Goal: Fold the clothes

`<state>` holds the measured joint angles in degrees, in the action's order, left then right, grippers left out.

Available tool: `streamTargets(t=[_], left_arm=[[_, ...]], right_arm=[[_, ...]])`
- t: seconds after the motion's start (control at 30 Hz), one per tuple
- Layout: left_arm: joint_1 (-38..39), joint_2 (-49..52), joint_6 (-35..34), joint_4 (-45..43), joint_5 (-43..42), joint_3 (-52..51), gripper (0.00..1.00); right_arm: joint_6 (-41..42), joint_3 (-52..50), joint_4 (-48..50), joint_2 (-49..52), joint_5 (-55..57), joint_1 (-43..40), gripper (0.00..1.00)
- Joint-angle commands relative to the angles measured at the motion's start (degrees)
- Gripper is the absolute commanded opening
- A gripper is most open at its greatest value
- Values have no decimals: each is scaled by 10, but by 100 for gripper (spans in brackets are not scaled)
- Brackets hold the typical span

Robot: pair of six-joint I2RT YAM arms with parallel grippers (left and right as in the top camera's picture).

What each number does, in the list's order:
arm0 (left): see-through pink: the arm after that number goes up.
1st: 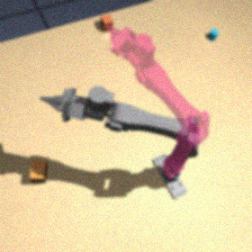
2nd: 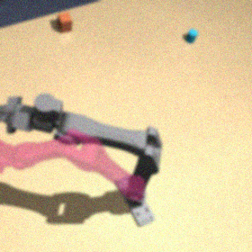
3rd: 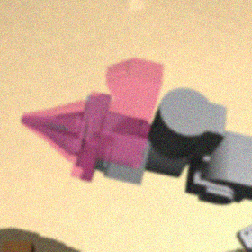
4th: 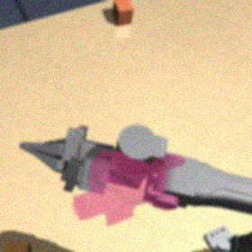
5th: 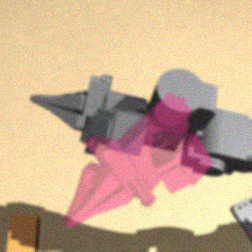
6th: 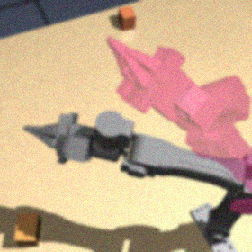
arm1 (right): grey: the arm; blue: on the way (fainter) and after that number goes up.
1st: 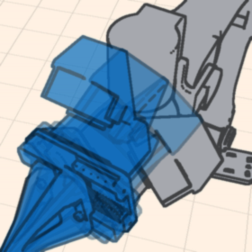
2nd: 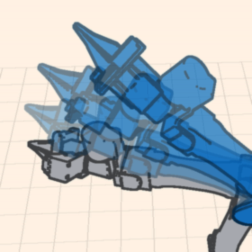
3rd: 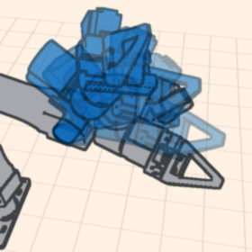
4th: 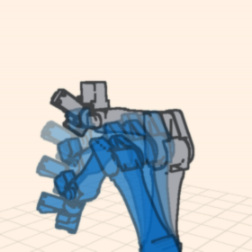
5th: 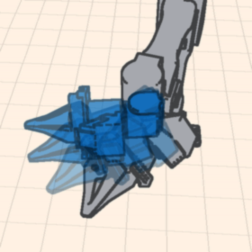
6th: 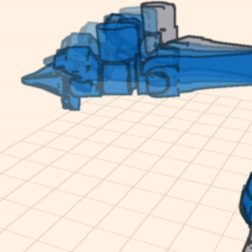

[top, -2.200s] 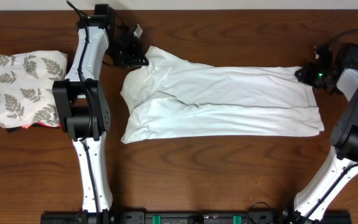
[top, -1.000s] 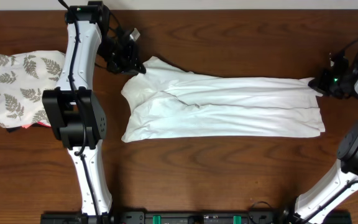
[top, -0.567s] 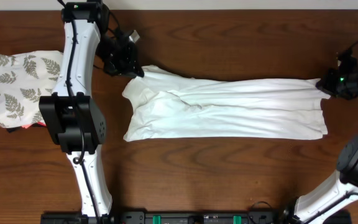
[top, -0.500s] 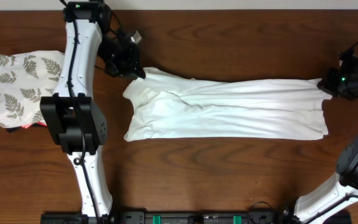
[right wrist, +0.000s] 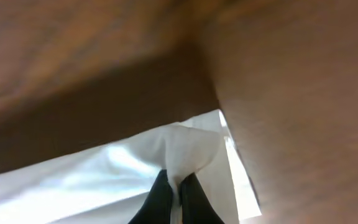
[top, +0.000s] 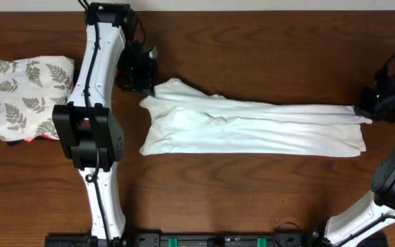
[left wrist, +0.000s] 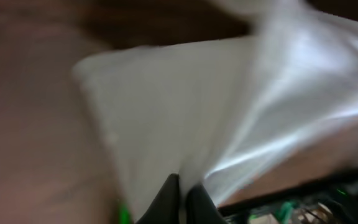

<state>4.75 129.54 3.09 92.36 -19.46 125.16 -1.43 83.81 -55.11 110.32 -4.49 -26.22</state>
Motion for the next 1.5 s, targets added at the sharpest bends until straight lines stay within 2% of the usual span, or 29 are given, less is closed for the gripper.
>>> streamTargets(t=[0.0, 0.4, 0.57, 0.73, 1.0, 1.1, 1.2, 1.33, 1.47], left_arm=[[-5, -15, -41, 37, 96, -27, 6], [-4, -15, -38, 16, 68, -85, 6], [-4, -15, 3, -6, -19, -85, 6], [9, -15, 54, -50, -127, -85, 6], [66, -15, 55, -156, -131, -85, 7], [94, -15, 59, -158, -99, -85, 22], [114, -15, 52, -175, -38, -87, 33], [125, -14, 13, -205, 44, -88, 38], [124, -14, -6, -224, 52, -88, 45]], right_arm=[[16, 0, 0, -5, 88, -3, 1], [16, 0, -26, -5, 96, -3, 1], [16, 0, -30, -5, 97, -3, 1], [16, 0, -29, -5, 96, -3, 1], [16, 0, -24, -5, 95, -3, 1], [16, 0, -26, -5, 91, -3, 1], [16, 0, -26, -5, 90, -3, 1], [16, 0, -26, -5, 89, -3, 1], [16, 0, -25, -5, 87, -3, 1]])
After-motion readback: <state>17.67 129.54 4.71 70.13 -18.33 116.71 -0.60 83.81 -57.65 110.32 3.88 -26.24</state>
